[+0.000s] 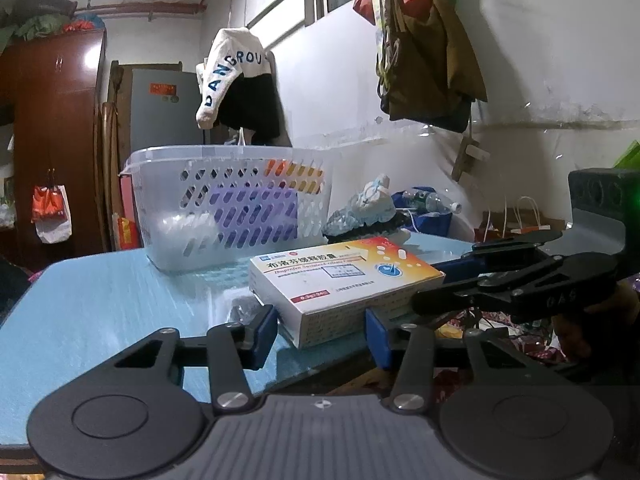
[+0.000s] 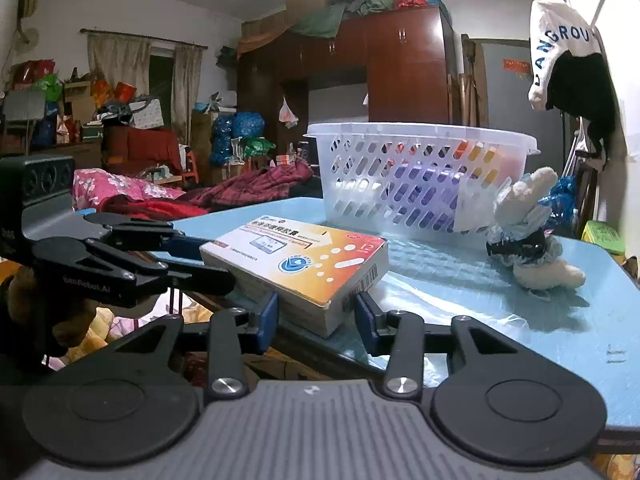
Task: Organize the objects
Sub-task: 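Lift the medicine box into the white basket and open both tools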
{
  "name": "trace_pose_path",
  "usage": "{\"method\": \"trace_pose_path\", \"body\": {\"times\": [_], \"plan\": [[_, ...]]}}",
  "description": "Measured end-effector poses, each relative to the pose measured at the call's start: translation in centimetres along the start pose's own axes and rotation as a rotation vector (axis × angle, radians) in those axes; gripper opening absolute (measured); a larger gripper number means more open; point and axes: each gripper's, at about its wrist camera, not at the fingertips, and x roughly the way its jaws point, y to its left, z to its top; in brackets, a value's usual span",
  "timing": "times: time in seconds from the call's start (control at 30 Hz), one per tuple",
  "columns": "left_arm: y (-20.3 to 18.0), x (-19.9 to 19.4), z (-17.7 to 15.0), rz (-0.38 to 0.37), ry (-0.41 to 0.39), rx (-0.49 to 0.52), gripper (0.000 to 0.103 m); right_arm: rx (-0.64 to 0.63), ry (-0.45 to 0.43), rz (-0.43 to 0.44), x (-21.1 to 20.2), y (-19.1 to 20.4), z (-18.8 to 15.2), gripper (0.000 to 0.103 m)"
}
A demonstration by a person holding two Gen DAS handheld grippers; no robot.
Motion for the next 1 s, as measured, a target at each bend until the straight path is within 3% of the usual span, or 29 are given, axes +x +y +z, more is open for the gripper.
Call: {"method": "trace_pose_path", "body": {"times": [0.7,0.83,1.0], "plan": [[0.1,-0.1,1.3,-0.007,-0.070,0.005,0.049,-0.038,-0.048,-0.015,-0.9,-0.2,1.1,0.041],[0.2,0.1,3.5,0.004,-0.107,0.040,0.049,-0.061,-0.073,-0.028,-1.2,-0.4,2.4,0.041],[1.6,1.1,9.1,0.019,-0.159,0.093,0.049,-0.105,-0.119,-0.043,-1.0,-1.4,6.7,0.041]]}}
